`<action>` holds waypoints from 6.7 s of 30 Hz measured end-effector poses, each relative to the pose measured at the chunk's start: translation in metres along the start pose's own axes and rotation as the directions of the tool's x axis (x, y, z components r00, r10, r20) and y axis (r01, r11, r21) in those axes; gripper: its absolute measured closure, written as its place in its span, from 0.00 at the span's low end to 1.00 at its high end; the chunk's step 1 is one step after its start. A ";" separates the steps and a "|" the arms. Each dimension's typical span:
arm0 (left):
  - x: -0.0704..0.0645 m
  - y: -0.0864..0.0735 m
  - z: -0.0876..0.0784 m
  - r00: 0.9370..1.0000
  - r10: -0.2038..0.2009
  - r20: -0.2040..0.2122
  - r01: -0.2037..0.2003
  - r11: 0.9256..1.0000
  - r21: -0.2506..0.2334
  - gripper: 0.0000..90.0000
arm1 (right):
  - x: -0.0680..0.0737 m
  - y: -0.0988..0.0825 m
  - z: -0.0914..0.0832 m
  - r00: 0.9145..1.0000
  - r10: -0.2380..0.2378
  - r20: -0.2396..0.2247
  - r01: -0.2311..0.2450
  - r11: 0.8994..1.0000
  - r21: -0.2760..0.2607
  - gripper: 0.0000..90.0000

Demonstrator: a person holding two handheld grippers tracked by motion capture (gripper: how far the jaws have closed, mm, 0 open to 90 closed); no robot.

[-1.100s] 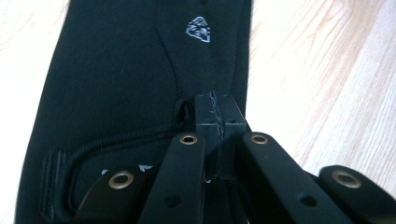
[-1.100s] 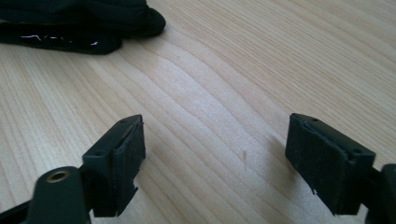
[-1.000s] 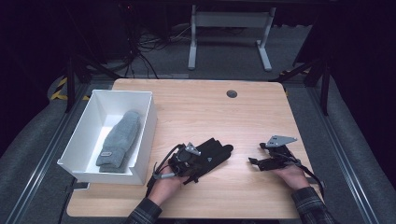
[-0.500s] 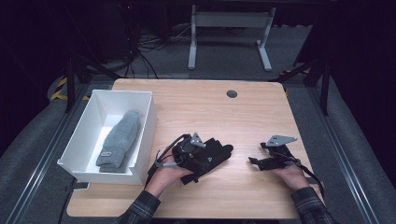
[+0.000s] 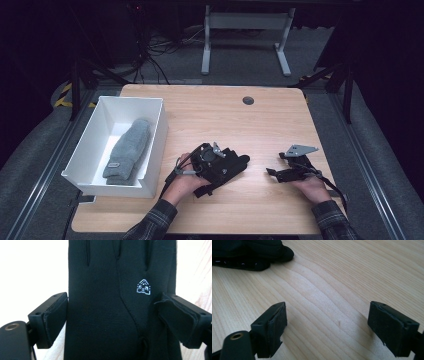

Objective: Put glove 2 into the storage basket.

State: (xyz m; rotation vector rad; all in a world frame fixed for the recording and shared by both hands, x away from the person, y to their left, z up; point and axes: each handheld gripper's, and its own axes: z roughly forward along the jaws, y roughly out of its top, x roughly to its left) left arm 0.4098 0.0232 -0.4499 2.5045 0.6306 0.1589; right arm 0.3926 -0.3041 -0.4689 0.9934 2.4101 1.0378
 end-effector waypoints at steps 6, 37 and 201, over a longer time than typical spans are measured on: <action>0.002 -0.003 0.000 1.000 -0.006 0.020 0.007 1.000 -0.011 0.17 | 0.000 0.000 0.000 1.000 0.000 0.000 0.000 1.000 0.000 0.18; 0.000 0.006 -0.039 0.979 -0.132 0.157 0.139 0.990 -0.036 0.76 | 0.000 0.000 0.000 1.000 0.004 0.002 -0.004 1.000 -0.001 0.18; -0.015 -0.031 0.006 0.996 -0.077 -0.051 0.068 0.983 -0.169 0.10 | 0.000 0.000 0.000 1.000 0.005 0.005 -0.005 1.000 0.000 0.18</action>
